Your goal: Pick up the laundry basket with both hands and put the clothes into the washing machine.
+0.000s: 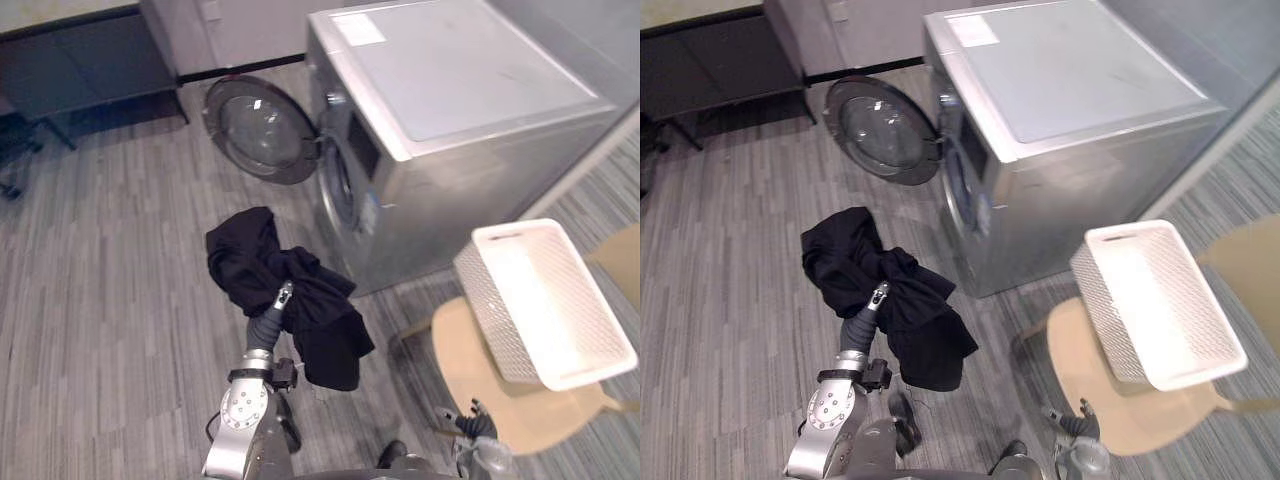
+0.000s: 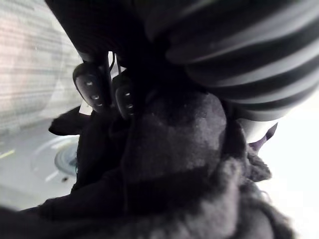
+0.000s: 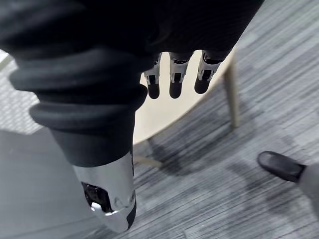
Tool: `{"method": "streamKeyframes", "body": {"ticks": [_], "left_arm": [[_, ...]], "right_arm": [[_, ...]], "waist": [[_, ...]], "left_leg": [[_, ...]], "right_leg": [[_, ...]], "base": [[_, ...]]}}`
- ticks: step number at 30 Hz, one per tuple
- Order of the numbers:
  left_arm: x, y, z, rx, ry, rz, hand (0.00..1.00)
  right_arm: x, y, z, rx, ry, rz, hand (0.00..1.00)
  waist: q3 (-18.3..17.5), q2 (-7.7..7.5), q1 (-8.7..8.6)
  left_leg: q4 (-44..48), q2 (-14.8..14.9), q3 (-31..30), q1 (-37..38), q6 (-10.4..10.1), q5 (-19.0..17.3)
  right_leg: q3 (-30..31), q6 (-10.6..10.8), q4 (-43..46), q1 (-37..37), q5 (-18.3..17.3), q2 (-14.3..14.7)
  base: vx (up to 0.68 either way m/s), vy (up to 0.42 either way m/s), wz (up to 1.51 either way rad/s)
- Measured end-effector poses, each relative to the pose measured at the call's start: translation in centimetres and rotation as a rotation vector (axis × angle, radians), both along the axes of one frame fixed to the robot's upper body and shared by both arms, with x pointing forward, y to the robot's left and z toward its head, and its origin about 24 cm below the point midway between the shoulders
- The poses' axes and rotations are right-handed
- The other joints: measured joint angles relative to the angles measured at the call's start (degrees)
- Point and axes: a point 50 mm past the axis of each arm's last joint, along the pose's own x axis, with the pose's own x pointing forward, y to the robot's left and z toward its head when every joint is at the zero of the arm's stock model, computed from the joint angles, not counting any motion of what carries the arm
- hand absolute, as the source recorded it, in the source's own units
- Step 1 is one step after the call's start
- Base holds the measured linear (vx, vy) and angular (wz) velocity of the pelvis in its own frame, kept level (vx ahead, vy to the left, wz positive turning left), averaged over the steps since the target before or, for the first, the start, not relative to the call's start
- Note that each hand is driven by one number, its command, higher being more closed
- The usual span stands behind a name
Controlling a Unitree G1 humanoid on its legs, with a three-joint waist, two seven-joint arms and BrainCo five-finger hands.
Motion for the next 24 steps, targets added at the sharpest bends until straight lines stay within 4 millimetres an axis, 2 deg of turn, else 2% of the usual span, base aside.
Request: {"method": "streamKeyframes", "body": {"ticks": [1, 2, 3, 4, 5, 6, 7, 8, 9, 10, 11, 12, 13, 14, 15, 16, 17, 18, 19, 20, 21, 22, 24], "left_arm": [[-0.1, 0.1, -0.1, 0.002, 0.006, 0.0, 1.0], [-0.1, 0.2, 0.0, 0.01, 0.0, -0.003, 1.0], [-0.1, 0.2, 0.0, 0.013, 0.0, -0.005, 1.0], [-0.1, 0.1, -0.2, 0.012, 0.007, -0.011, 1.0], [-0.1, 0.2, -0.4, 0.023, 0.023, -0.015, 1.0], [0.0, 0.3, -0.5, 0.029, 0.028, -0.015, 1.0], [-0.1, 0.6, -0.6, 0.044, 0.036, -0.012, 1.0], [-0.1, 0.9, -0.9, 0.066, 0.045, -0.018, 1.0], [-0.2, 1.0, -0.9, 0.074, 0.048, -0.023, 1.0], [-0.2, 1.0, -1.0, 0.085, 0.05, -0.032, 1.0], [-0.1, 0.7, -0.9, 0.091, 0.042, -0.045, 1.0], [0.0, 0.5, -0.8, 0.089, 0.036, -0.055, 1.0], [0.2, 0.0, -0.6, 0.084, 0.027, -0.074, 1.0], [0.4, -0.2, -0.4, 0.076, 0.016, -0.08, 1.0], [0.5, -0.4, -0.3, 0.073, 0.013, -0.084, 1.0], [0.5, -0.5, -0.3, 0.07, 0.009, -0.091, 1.0], [0.2, -0.4, -0.5, 0.077, 0.021, -0.099, 1.0], [0.2, -0.3, -0.9, 0.082, 0.037, -0.101, 1.0], [0.2, -0.7, -1.5, 0.065, 0.072, -0.098, 1.0], [0.2, -0.7, -1.7, 0.063, 0.082, -0.097, 1.0], [0.1, -0.8, -1.7, 0.057, 0.084, -0.099, 1.0], [0.0, -1.0, -1.8, 0.043, 0.088, -0.096, 1.0], [-0.6, -1.6, -1.8, 0.01, 0.092, -0.108, 1.0]], "right_arm": [[0.0, -0.1, 0.0, -0.004, 0.003, 0.004, 0.0], [0.1, 0.1, 0.0, -0.003, -0.001, 0.008, 0.0], [0.1, 0.1, 0.0, -0.002, -0.001, 0.009, 0.0], [0.2, 0.5, 0.0, 0.009, -0.002, 0.01, 0.0], [0.2, 0.7, -0.1, 0.019, 0.001, 0.011, 0.0], [0.1, 0.8, -0.2, 0.023, 0.006, 0.011, 0.0], [0.0, 1.3, -0.3, 0.036, 0.012, 0.011, 0.0], [0.2, 1.8, -0.3, 0.05, 0.002, 0.012, 0.0], [0.4, 2.1, -0.3, 0.055, -0.01, 0.015, 0.0], [0.7, 2.4, 0.0, 0.06, -0.034, 0.018, 0.0], [1.2, 2.7, 0.3, 0.058, -0.06, 0.032, 0.0], [1.4, 2.7, 0.5, 0.057, -0.07, 0.035, 0.0], [1.5, 2.7, 0.5, 0.057, -0.074, 0.038, 0.0], [1.8, 2.8, 0.7, 0.059, -0.085, 0.041, 0.0], [1.9, 2.8, 0.7, 0.062, -0.086, 0.044, 0.0], [1.7, 2.9, 0.6, 0.071, -0.082, 0.049, 0.0], [0.8, 3.1, 0.2, 0.078, -0.06, 0.046, 0.0], [0.5, 2.9, 0.2, 0.072, -0.055, 0.043, 0.0], [0.4, 2.4, 0.2, 0.06, -0.051, 0.037, 0.0], [0.6, 2.7, 0.4, 0.068, -0.068, 0.042, 0.0], [0.5, 2.8, 0.5, 0.07, -0.078, 0.04, 0.0], [0.3, 3.0, 0.8, 0.07, -0.092, 0.039, 0.0], [-0.1, 3.1, 1.5, 0.059, -0.134, 0.052, 0.0]], "waist": [[-0.23, -0.41, -0.03], [-0.79, -1.3, 0.01], [-0.91, -1.36, -0.09], [-0.9, -1.6, -0.1], [-0.86, -1.61, -0.41], [-0.73, -1.38, -0.65], [-0.62, -1.24, -1.36], [-0.43, -1.09, -1.78], [-0.21, -0.77, -2.0], [0.2, 0.08, -2.75], [0.32, 0.4, -3.98], [0.46, 0.56, -4.32], [0.8, 1.19, -4.82], [1.3, 2.07, -5.29], [1.39, 2.27, -5.42], [1.25, 1.97, -5.64], [-0.1, -0.22, -5.65], [-0.41, -0.35, -6.24], [-0.66, 1.7, -6.65], [-0.39, 1.71, -6.36], [-0.3, 1.69, -6.39], [-0.16, 1.67, -6.3], [-0.55, 1.02, -4.29]], "left_leg": [[3.94, -0.56, 0.1, 0.0, 0.29, 3.28], [13.02, -1.03, -0.07, -2.77, 1.78, -2.02], [16.92, -1.09, -0.47, -3.96, 1.98, -6.07], [21.66, -2.57, -0.38, -4.63, 2.32, -11.73], [22.52, -5.38, -0.09, -3.54, 4.02, -14.08], [22.16, -6.69, 0.08, -2.48, 4.42, -14.7], [19.66, -9.35, 0.46, 0.8, 4.88, -15.19], [14.42, -12.29, 0.04, 5.33, 5.12, -15.16], [11.83, -13.4, -0.21, 7.82, 5.21, -15.1], [7.33, -15.26, -0.19, 12.6, 5.45, -14.79], [3.01, -17.42, -0.11, 16.91, 5.78, -14.4], [1.02, -18.39, -0.04, 18.82, 5.7, -14.31], [-1.73, -19.62, -0.01, 21.92, 5.62, -14.33], [-4.0, -20.41, -0.26, 24.55, 5.53, -14.35], [-5.12, -20.9, -0.37, 25.78, 5.06, -14.34], [-7.14, -22.42, -0.53, 27.66, 4.4, -14.54], [-7.79, -25.35, -0.92, 29.96, 3.17, -15.23], [-6.97, -26.33, -1.66, 30.94, 2.52, -15.65], [-5.18, -24.92, -2.51, 31.26, 1.47, -15.62], [3.93, -21.67, -3.42, 29.69, 0.22, -14.72], [8.88, -19.53, -2.91, 29.25, 0.79, -15.02], [16.9, -15.72, -2.06, 29.23, 1.37, -15.33], [38.25, -6.42, -2.22, 25.48, 3.28, -15.1]], "right_leg": [[-0.32, 1.48, -0.39, 2.22, 0.49, -2.23], [-0.41, 1.58, -0.55, 3.34, 0.42, -4.85], [-0.39, 1.91, -0.21, 3.69, 0.59, -5.5], [0.4, 1.53, 4.29, 3.16, 0.74, -9.52], [3.3, -6.77, 14.83, -0.32, -0.14, -15.02], [5.24, -13.5, 21.43, -2.77, -1.28, -17.09], [11.22, -19.29, 33.13, -7.28, -3.16, -18.33], [20.62, -15.6, 41.38, -12.15, -6.13, -14.18], [24.61, -13.2, 44.32, -14.42, -7.76, -10.77], [28.38, -11.01, 48.0, -18.4, -11.36, -4.98], [26.54, -11.15, 48.3, -21.64, -14.51, -1.27], [24.46, -11.83, 47.58, -23.43, -15.59, -0.03], [19.56, -12.78, 43.98, -26.87, -16.82, 2.44], [13.71, -14.06, 37.9, -29.52, -16.38, 5.42], [10.3, -15.68, 33.89, -30.49, -15.39, 7.16], [4.55, -19.46, 24.52, -31.12, -11.9, 10.75], [2.76, -23.54, 14.9, -31.03, -7.62, 14.97], [6.87, -28.45, 12.51, -31.01, -1.91, 16.46], [7.44, -28.65, 12.13, -29.94, -0.03, 17.47], [9.22, -28.31, 9.43, -26.39, -0.22, 18.65], [9.53, -28.46, 8.89, -24.47, -0.42, 19.07], [10.27, -28.26, 8.63, -20.94, -1.56, 19.84], [14.14, -26.41, 6.8, -12.01, -4.34, 21.58]], "base": [[0.29, 0.405, 0.31], [0.45, 0.632, 0.24], [0.43, 0.598, 0.15], [0.45, 0.635, 0.19], [0.45, 0.671, 0.27], [0.44, 0.633, 0.4], [0.53, 0.689, 0.38], [0.45, 0.503, 0.31], [0.43, 0.417, 0.14], [0.42, 0.342, 0.2], [0.42, 0.322, 0.2], [0.52, 0.333, 0.22], [0.45, 0.261, 0.14], [0.58, 0.289, 0.15], [0.53, 0.213, 0.14], [0.65, 0.234, 0.02], [0.57, 0.19, 0.06], [0.47, 0.178, 0.06], [0.62, 0.228, -0.11], [0.6, 0.216, -0.17], [0.6, 0.186, -0.21], [0.54, 0.158, -0.16], [0.58, 0.154, -0.56]]}}
